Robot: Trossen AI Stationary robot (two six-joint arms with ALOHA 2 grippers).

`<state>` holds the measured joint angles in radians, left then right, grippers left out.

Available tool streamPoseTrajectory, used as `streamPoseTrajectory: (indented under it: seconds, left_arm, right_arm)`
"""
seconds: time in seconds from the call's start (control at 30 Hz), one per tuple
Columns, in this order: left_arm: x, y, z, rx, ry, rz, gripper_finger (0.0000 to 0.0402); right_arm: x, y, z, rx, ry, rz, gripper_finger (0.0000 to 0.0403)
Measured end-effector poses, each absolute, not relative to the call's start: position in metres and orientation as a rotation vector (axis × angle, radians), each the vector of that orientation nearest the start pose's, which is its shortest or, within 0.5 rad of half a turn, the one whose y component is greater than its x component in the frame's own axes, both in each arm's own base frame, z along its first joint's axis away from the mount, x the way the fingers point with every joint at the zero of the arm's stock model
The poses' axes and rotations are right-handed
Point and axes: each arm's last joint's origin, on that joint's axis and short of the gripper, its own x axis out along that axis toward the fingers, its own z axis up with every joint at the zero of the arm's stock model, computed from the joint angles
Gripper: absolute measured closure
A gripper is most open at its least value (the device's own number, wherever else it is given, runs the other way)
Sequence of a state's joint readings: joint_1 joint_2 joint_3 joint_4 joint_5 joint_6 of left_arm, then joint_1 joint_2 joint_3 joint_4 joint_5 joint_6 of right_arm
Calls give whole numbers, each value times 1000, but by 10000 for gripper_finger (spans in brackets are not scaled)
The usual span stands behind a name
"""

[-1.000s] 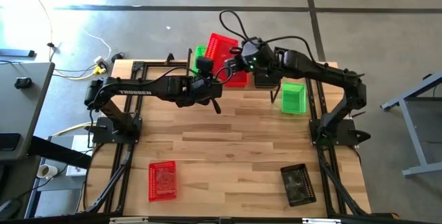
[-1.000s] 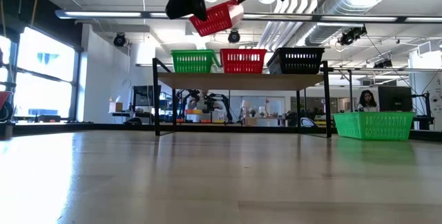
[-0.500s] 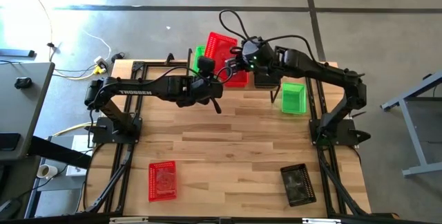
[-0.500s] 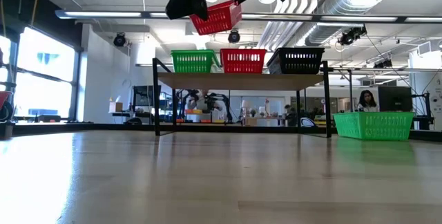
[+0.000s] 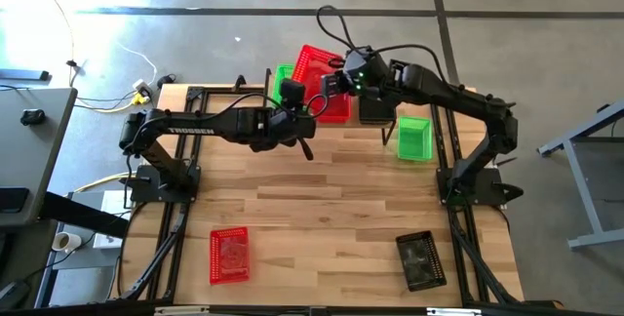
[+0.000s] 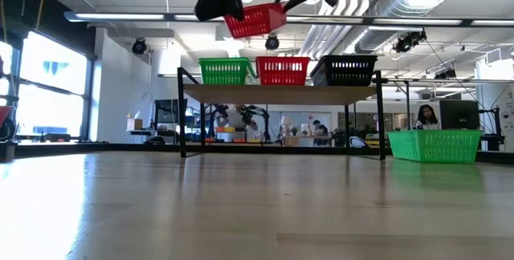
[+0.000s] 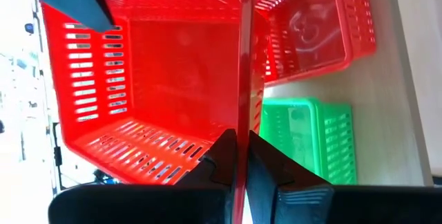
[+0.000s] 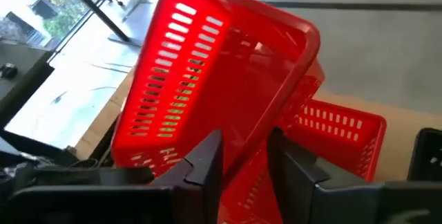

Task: Stack baskets on shelf by color
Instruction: Stack the top red bin on top of the red bin on the shelf

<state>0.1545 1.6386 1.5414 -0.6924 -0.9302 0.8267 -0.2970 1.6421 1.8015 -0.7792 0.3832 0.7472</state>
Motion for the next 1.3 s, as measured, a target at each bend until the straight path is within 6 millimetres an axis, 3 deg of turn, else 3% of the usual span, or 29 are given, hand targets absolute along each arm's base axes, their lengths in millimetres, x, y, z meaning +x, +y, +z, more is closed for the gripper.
streamPoseTrajectory:
  seconds: [0.2,0.43,0.6,1.13,1.3]
  left_arm:
    - [343,72,344,1033,1142,653,394]
    - [344,71,344,1025,1120,634,394]
    - [346,70,343,950,1064,594,386]
    - [347,64,344,840,999,612,228]
    - [346,62,345,868,1015,676,198]
  right_arm:
    - [326,-114,406,702,396,-879,305]
    - [325,-114,406,652,425,-869,391]
    - [324,-116,405,641,438,-873,393]
    - [315,-140,404,613,448,-932,402]
    - [307,-153,405,633,455,-951,402]
